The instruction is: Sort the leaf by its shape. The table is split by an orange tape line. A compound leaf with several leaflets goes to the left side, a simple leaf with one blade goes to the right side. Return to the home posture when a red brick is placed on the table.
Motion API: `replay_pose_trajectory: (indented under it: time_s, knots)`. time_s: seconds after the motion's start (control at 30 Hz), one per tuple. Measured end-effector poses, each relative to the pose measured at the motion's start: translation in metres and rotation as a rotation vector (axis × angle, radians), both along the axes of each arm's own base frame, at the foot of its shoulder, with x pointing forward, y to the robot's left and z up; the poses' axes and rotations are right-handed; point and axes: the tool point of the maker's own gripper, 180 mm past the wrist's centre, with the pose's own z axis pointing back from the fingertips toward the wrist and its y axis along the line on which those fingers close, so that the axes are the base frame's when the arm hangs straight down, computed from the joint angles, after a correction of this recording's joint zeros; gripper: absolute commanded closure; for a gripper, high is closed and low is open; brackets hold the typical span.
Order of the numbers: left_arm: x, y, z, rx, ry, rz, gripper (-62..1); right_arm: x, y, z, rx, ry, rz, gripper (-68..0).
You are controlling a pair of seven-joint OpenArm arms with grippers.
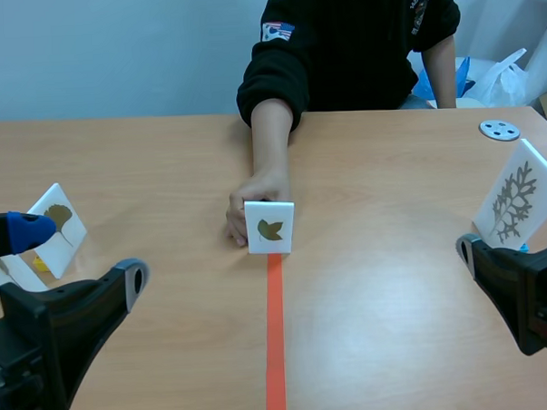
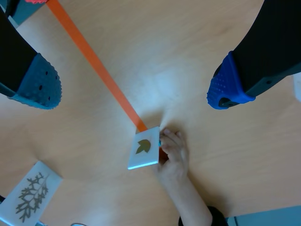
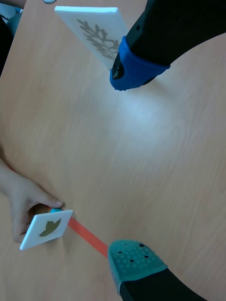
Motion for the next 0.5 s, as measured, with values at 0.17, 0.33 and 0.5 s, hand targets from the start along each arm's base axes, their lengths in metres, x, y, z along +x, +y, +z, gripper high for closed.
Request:
replay_pose_trajectory:
  time_s: [0.17,0.33,0.5]
  knots:
    - [0.005,-0.005,-0.009,-0.004,0.005,-0.013,-62.3,0.000,0.000,0.000,0.000,0.000,0.000,-67.9]
    - [0.013,-0.001,-0.036,-0.014,0.050,0.002,-62.3,0.000,0.000,0.000,0.000,0.000,0.000,-67.9]
    - [0.020,-0.007,-0.061,-0.029,0.073,-0.010,-62.3,0.000,0.000,0.000,0.000,0.000,0.000,-67.9]
